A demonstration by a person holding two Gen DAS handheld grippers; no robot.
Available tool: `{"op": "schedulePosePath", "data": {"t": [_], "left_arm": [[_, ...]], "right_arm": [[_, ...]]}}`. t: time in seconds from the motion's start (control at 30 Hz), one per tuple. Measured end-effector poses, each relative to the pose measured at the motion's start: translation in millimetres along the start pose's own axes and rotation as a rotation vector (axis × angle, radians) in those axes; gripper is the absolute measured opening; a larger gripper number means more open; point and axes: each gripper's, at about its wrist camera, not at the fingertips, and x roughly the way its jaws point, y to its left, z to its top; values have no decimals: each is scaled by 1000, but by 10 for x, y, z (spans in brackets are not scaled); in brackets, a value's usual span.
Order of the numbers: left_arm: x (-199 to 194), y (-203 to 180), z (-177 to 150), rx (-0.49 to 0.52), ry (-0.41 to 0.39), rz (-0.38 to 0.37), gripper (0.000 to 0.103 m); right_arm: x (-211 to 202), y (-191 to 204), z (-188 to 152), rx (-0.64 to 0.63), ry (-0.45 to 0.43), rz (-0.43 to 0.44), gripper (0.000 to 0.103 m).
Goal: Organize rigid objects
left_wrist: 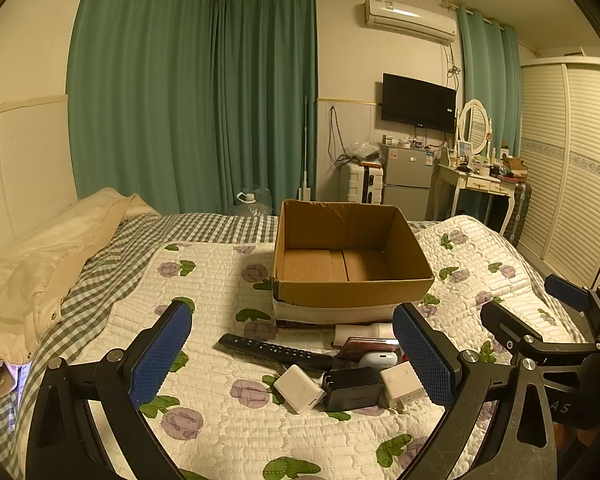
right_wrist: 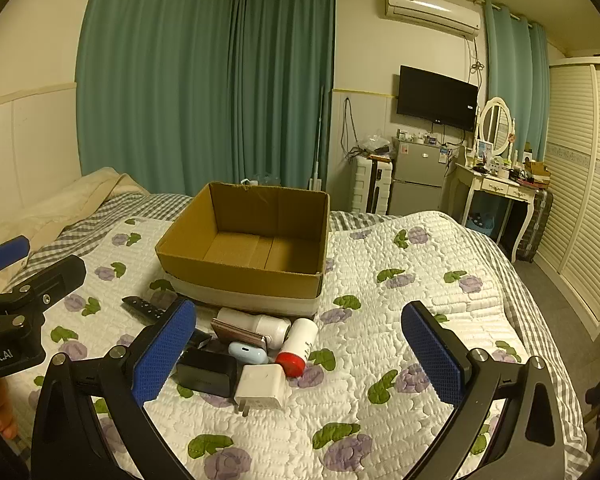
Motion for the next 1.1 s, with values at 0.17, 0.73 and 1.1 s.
{"op": "schedulePosePath", "data": {"t": [0.17,0.73,1.1], "left_arm": [[-1,0,-1,1,-2,0,103],[4,8,-4,2,-2,1,103],[7,54,12,-3,-6,5,103]], "right_arm": [[-6,8,-4,-3,-2,-3,103],[-3,30,-10,-6,2,0,103],[15,67,16,-15,8,8,103]]}}
